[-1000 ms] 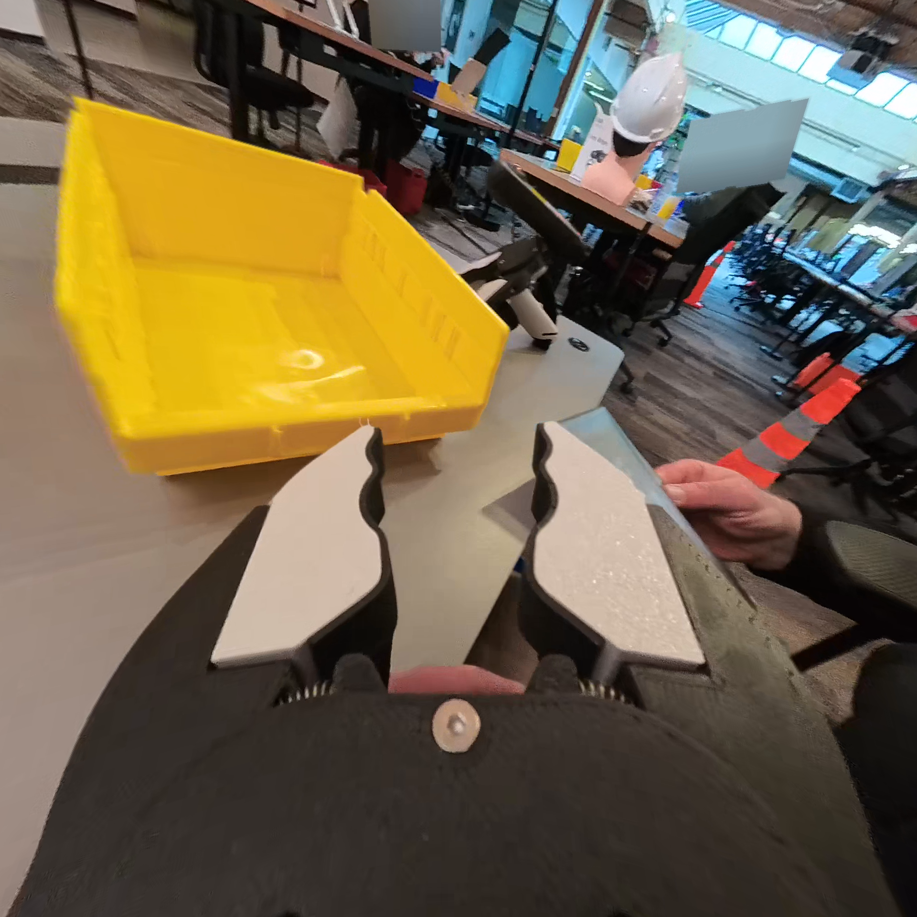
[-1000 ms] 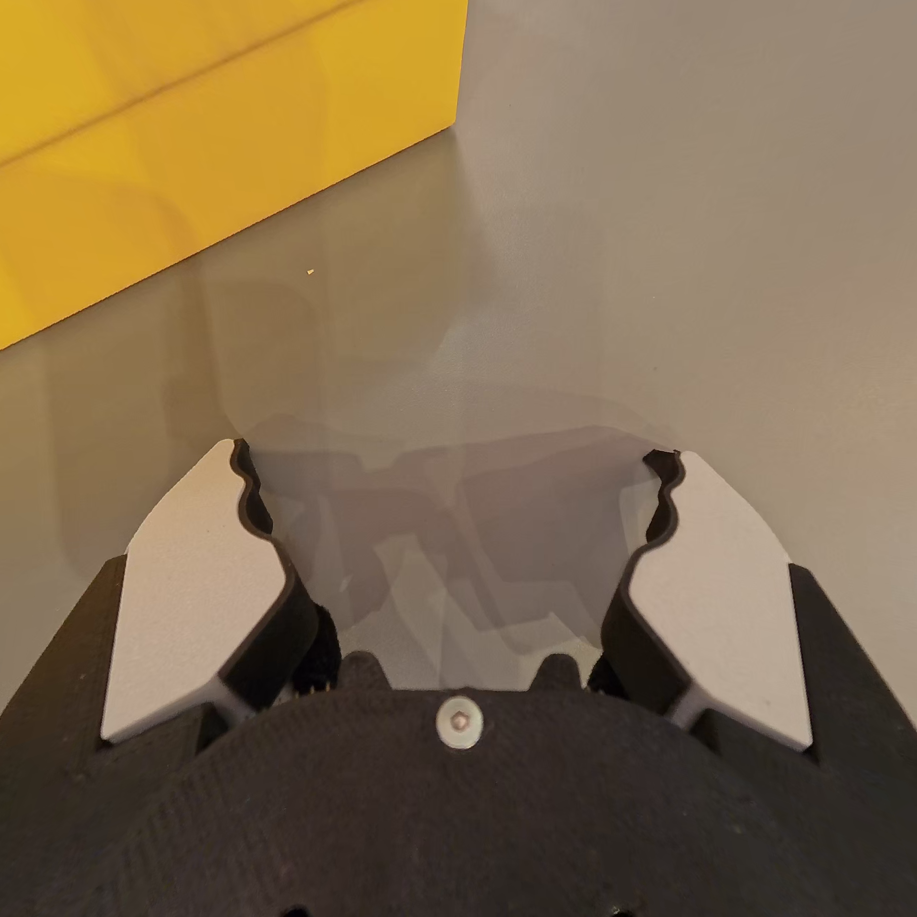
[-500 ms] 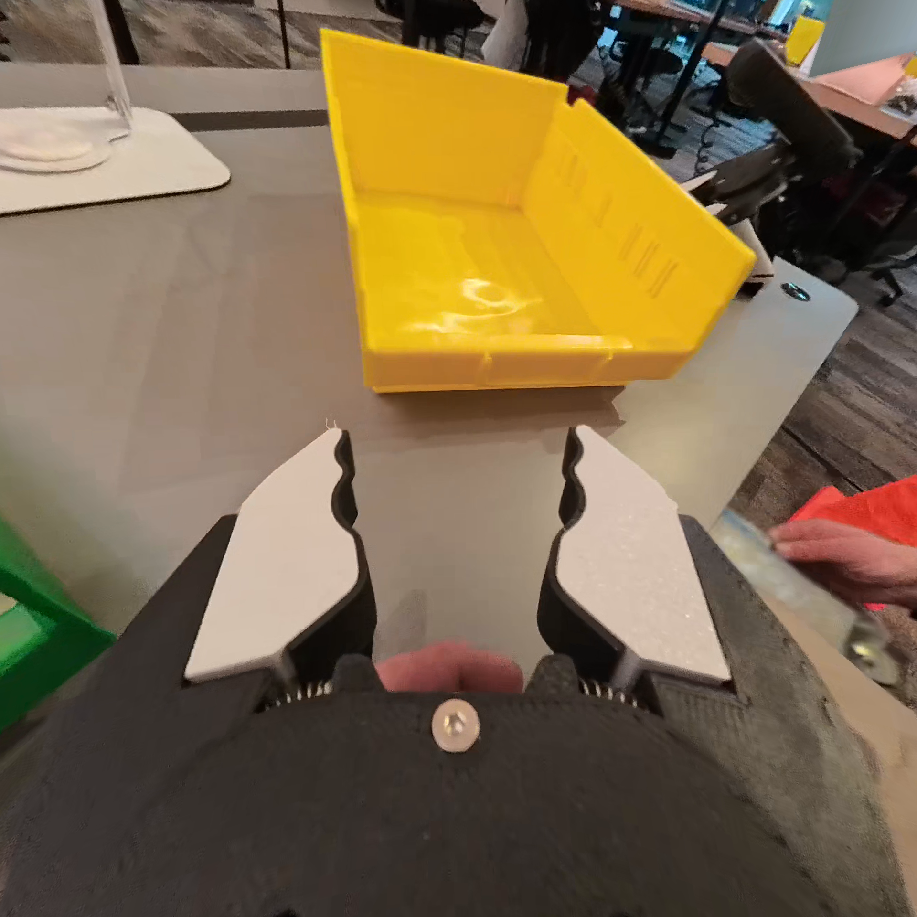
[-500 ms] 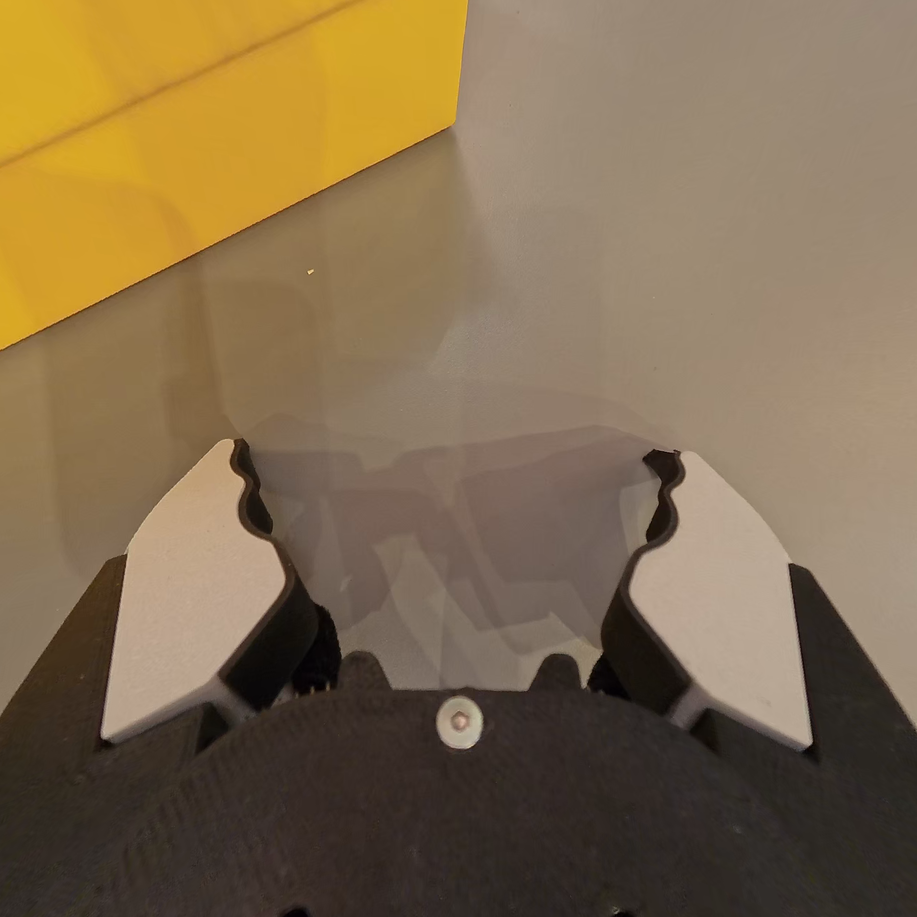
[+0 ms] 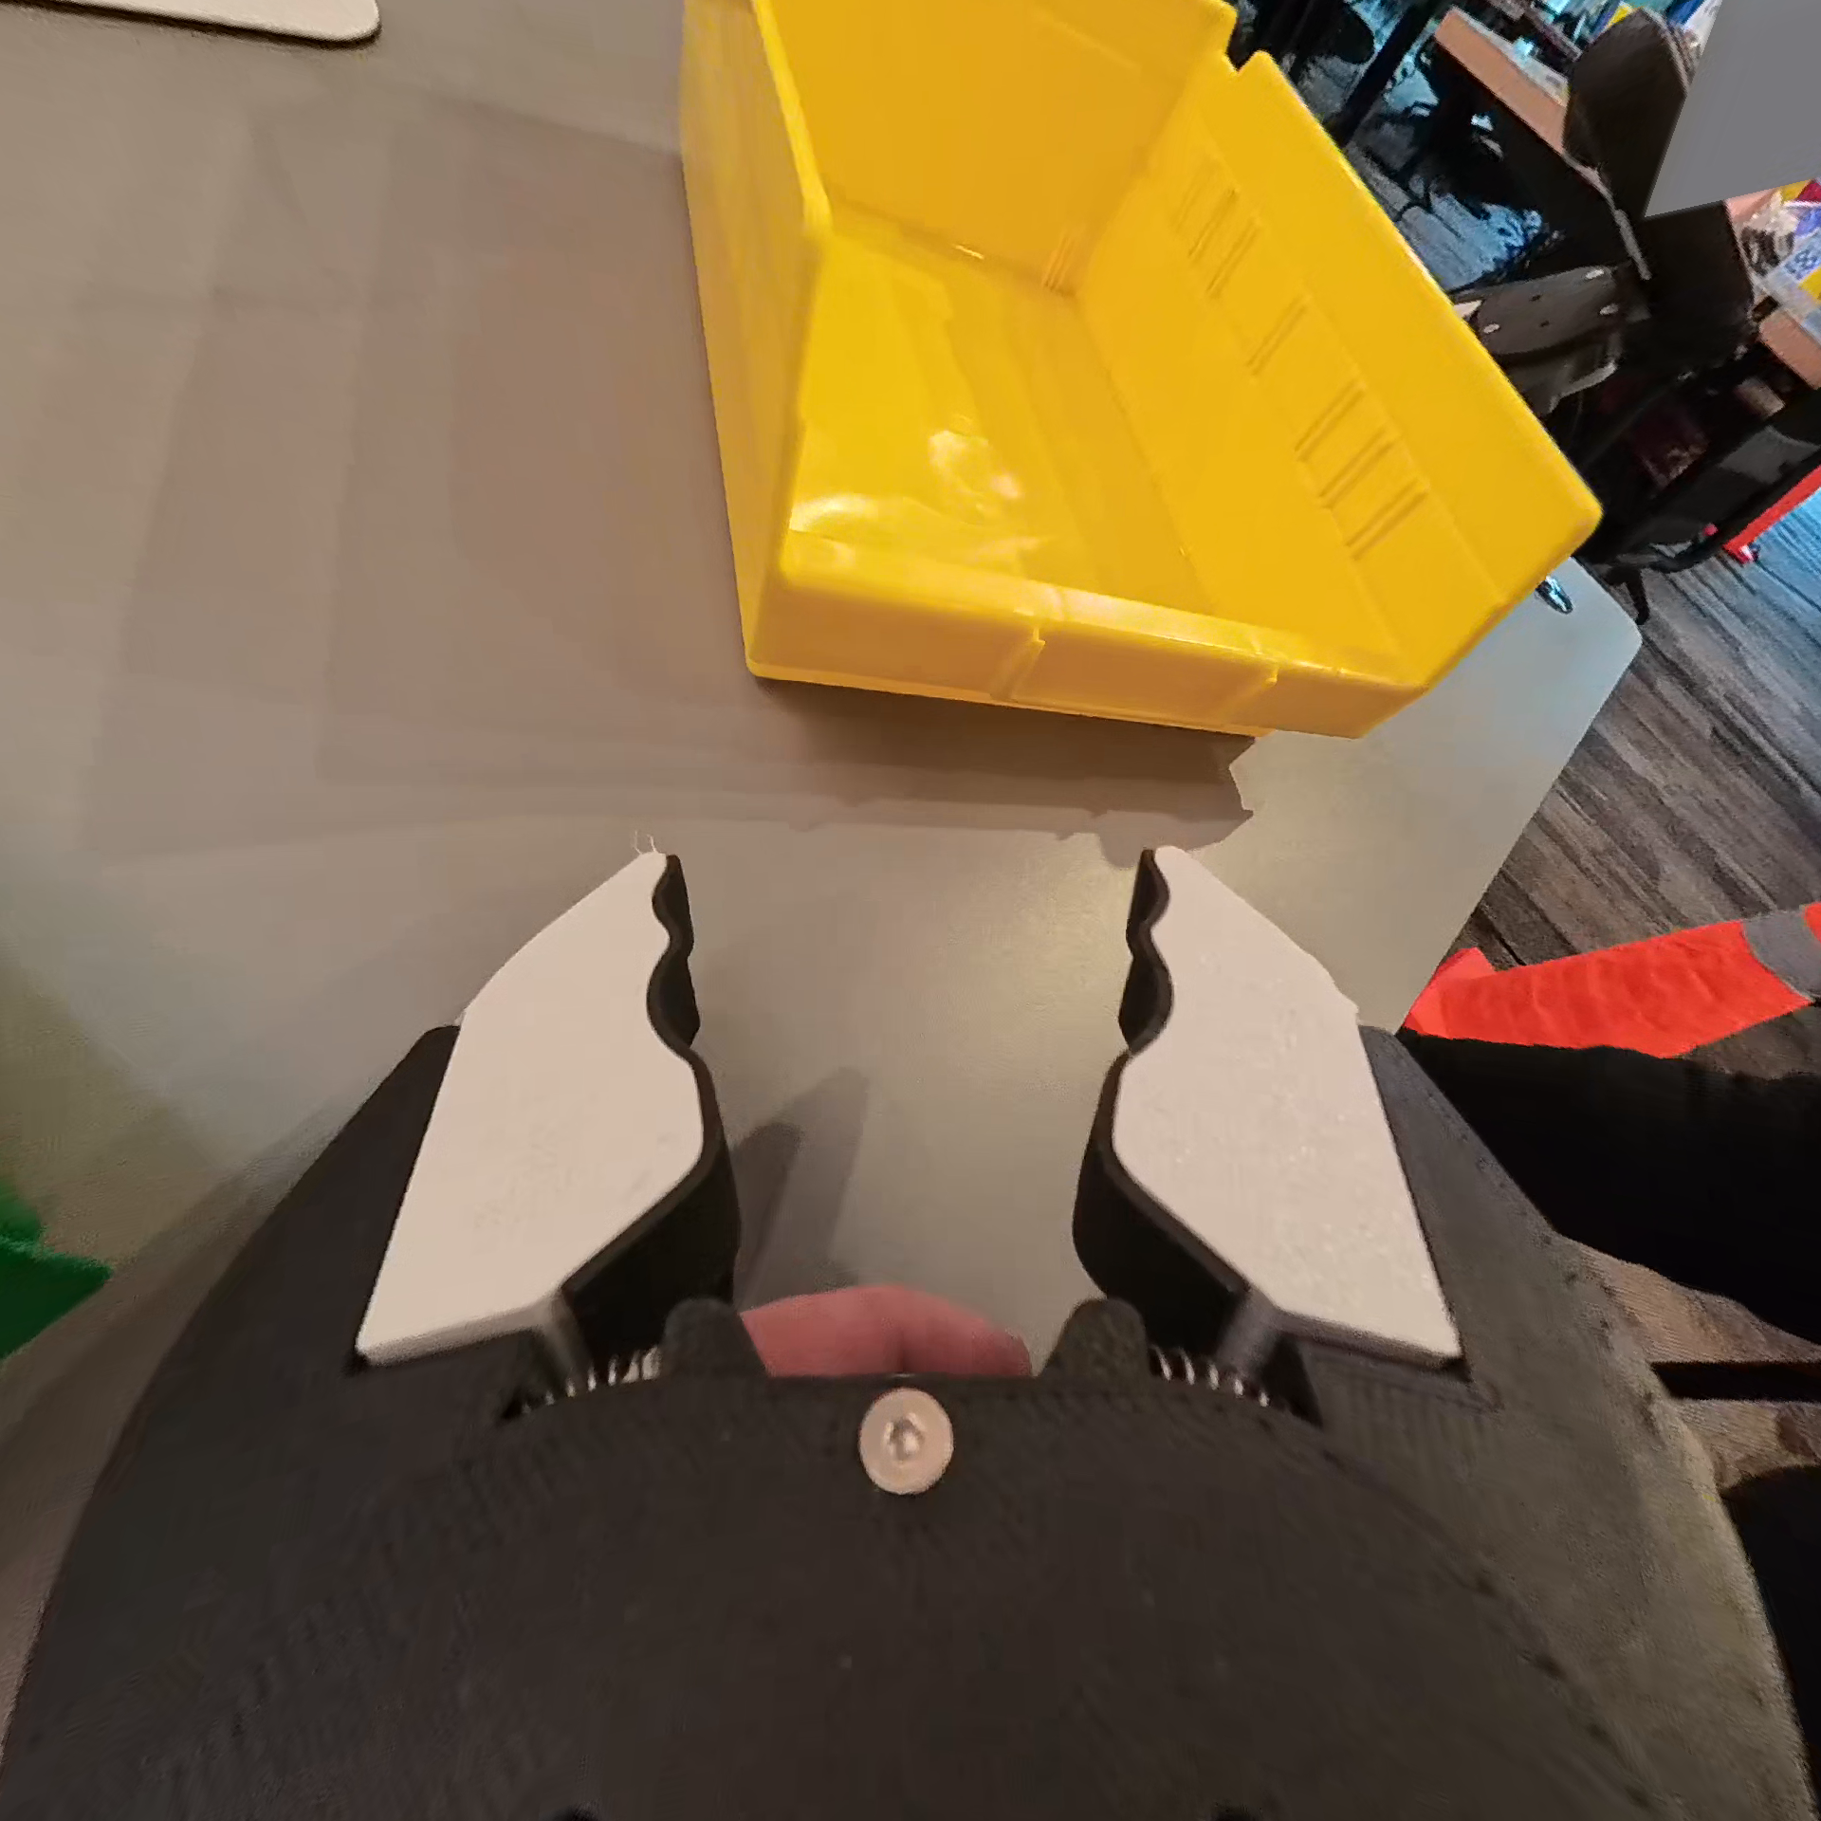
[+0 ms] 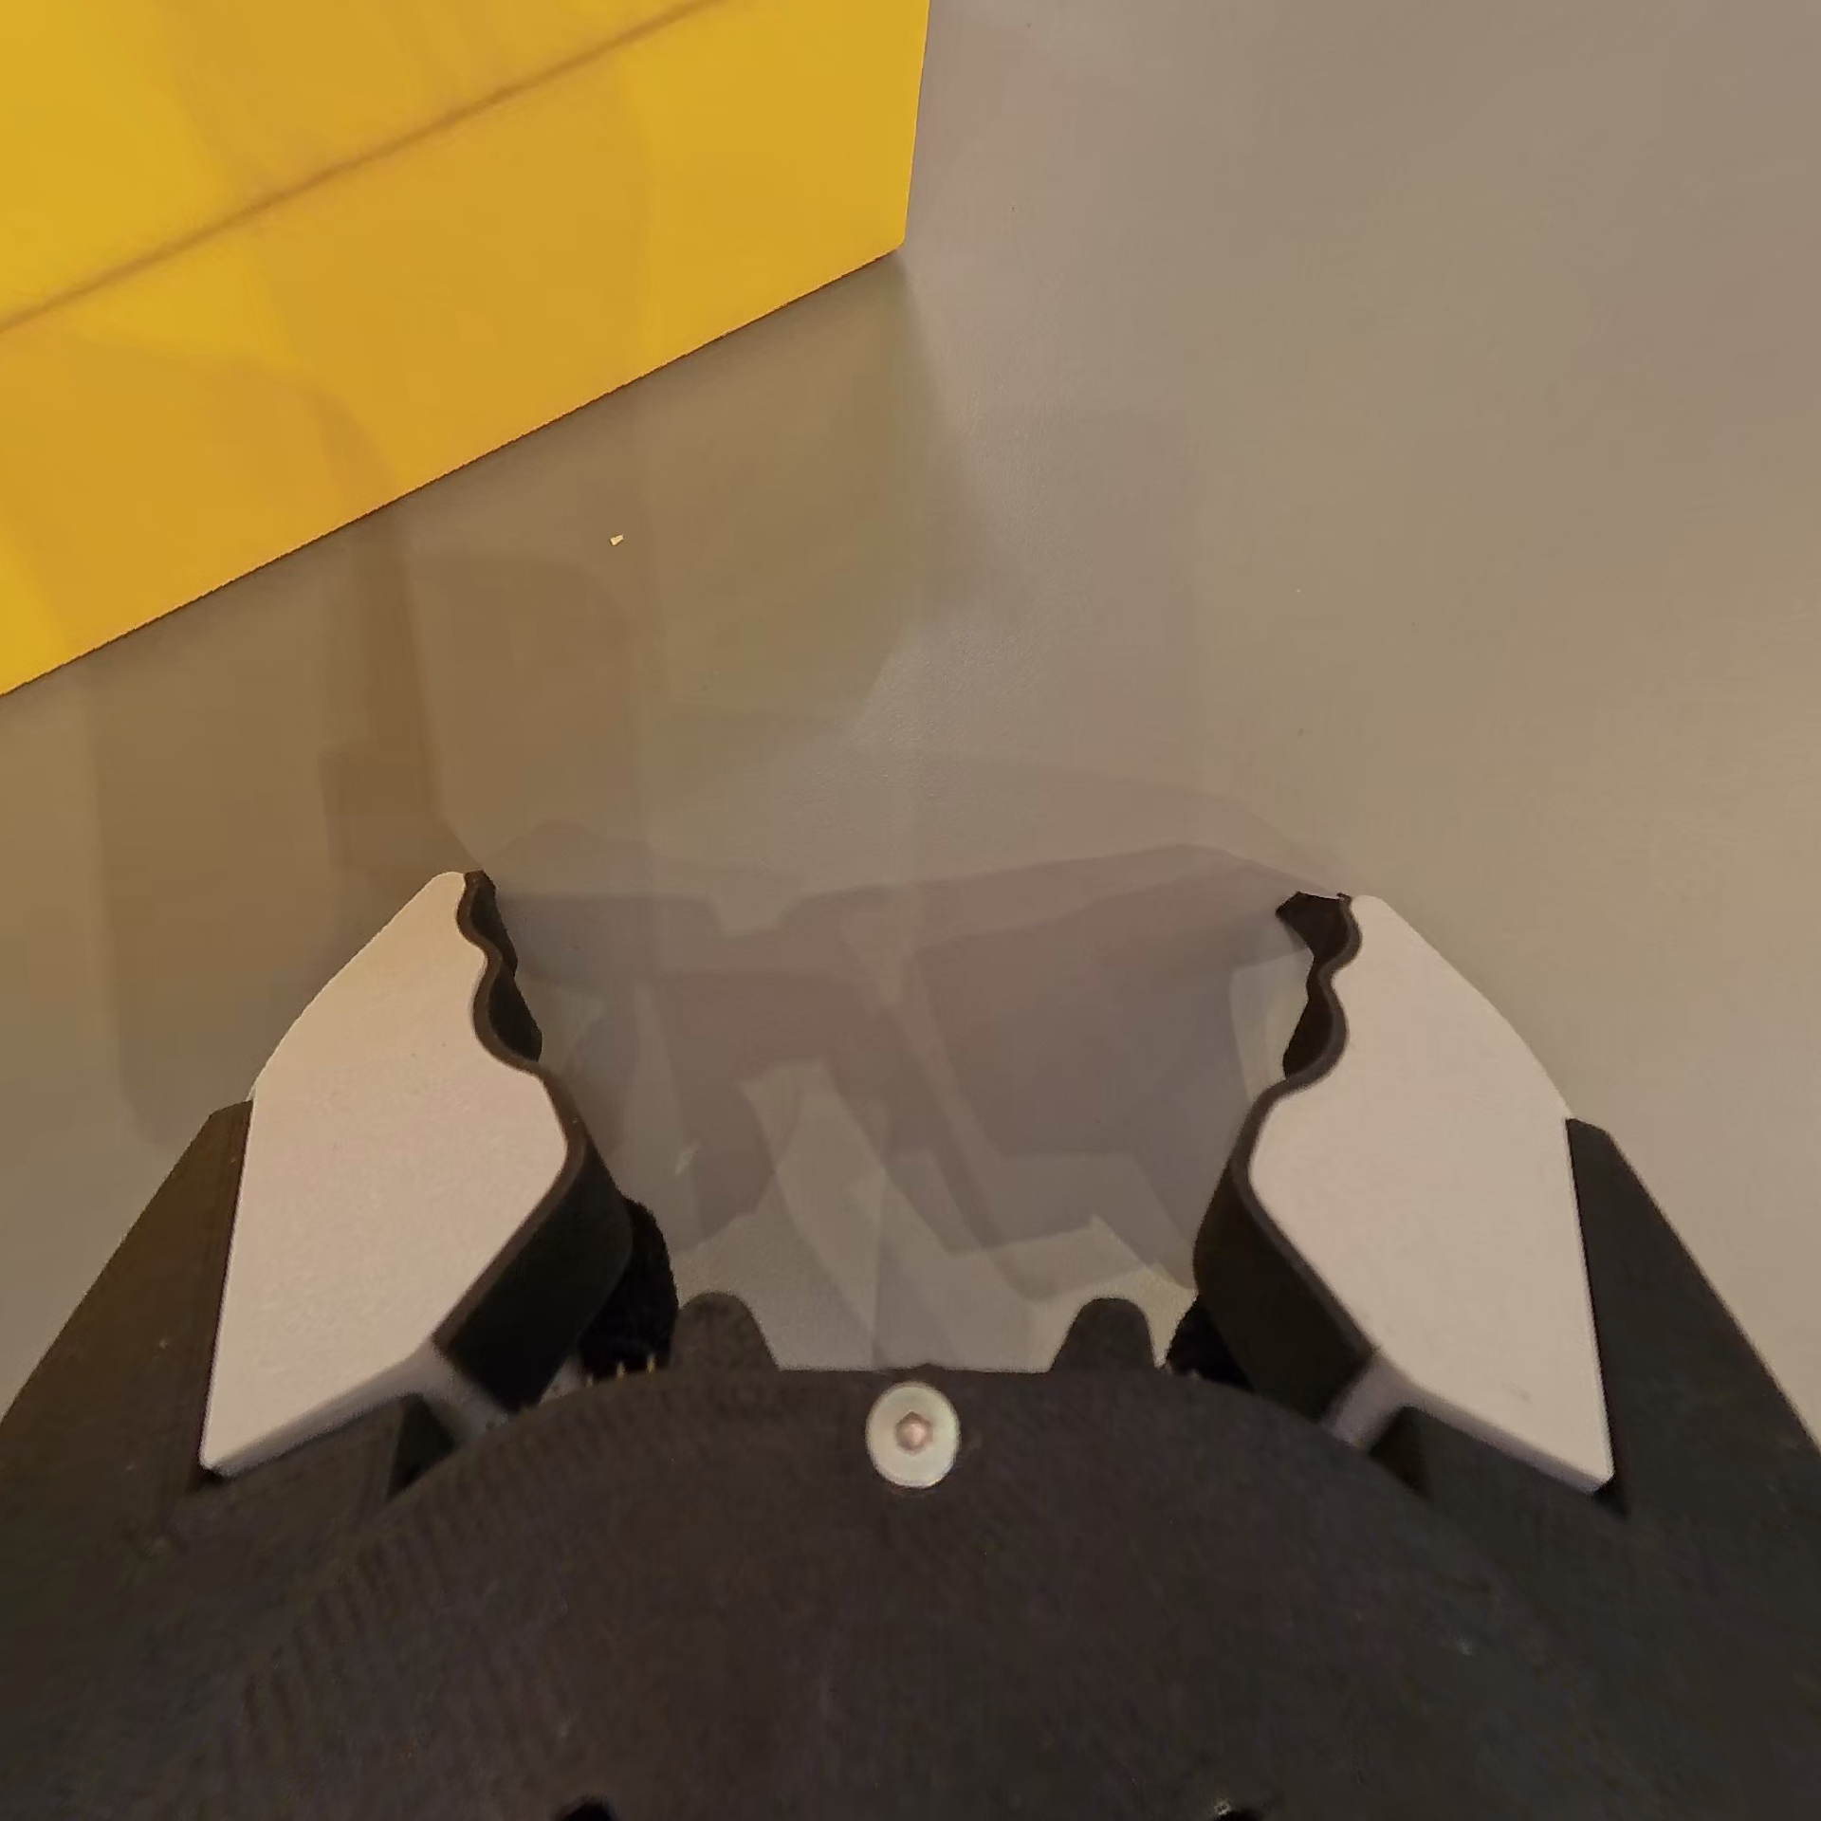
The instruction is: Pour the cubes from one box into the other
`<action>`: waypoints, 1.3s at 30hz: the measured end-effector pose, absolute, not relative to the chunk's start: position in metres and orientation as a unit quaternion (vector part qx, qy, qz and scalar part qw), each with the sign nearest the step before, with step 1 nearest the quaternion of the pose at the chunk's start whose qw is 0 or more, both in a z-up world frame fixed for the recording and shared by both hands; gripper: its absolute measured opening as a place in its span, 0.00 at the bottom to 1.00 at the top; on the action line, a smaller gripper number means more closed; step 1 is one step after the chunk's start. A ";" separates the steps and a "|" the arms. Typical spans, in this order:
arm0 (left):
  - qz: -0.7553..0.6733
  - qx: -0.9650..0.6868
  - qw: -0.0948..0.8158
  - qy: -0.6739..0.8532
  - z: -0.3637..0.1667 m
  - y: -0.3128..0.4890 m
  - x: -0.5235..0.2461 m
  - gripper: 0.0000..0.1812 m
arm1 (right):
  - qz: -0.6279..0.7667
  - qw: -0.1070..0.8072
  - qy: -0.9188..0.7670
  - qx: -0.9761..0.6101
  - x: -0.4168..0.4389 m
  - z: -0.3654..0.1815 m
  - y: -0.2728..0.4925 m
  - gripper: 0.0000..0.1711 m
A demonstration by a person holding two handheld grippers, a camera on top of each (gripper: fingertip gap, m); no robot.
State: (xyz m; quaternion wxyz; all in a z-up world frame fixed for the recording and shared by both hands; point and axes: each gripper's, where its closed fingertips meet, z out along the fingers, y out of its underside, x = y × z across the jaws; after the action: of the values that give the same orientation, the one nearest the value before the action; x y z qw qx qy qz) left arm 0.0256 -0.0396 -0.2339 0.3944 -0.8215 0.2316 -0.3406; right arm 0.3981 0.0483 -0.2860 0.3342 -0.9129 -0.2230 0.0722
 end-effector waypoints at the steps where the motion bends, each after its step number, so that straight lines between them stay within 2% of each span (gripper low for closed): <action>1: -0.342 -0.823 0.389 0.232 -0.235 -0.040 0.026 0.46 | 0.072 0.334 -0.223 -0.913 0.398 -0.286 0.048 0.83; 6: -0.343 -0.825 0.385 0.233 -0.236 -0.039 0.027 0.44 | 0.072 0.334 -0.223 -0.913 0.398 -0.286 0.048 0.83; 8: -0.341 -0.826 0.385 0.231 -0.237 -0.038 0.028 0.35 | 0.072 0.334 -0.223 -0.913 0.398 -0.286 0.048 0.83; 12: -0.356 -0.815 0.390 0.238 -0.232 -0.040 0.033 0.30 | 0.072 0.334 -0.223 -0.913 0.398 -0.286 0.048 0.83; 15: -0.362 -0.807 0.397 0.244 -0.229 -0.041 0.036 0.31 | 0.072 0.334 -0.223 -0.913 0.398 -0.286 0.048 0.83; 18: -0.368 -0.802 0.402 0.244 -0.226 -0.042 0.036 0.39 | 0.072 0.334 -0.223 -0.913 0.398 -0.286 0.048 0.83; 23: -0.379 -0.801 0.384 0.258 -0.229 -0.054 0.037 0.42 | 0.072 0.334 -0.223 -0.913 0.398 -0.286 0.048 0.83; 33: -0.400 -0.781 0.398 0.267 -0.221 -0.070 0.031 0.44 | 0.074 0.334 -0.228 -0.912 0.394 -0.286 0.057 0.83; 39: -0.421 -0.782 0.357 0.289 -0.226 -0.070 0.045 0.48 | 0.074 0.330 -0.228 -0.913 0.383 -0.286 0.064 0.83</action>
State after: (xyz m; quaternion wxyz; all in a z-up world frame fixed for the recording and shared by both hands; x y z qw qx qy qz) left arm 0.0450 -0.0704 -0.2263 0.3574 -0.7819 0.2893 -0.4211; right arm 0.3827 0.0644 -0.2862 0.3298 -0.9131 -0.2281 0.0743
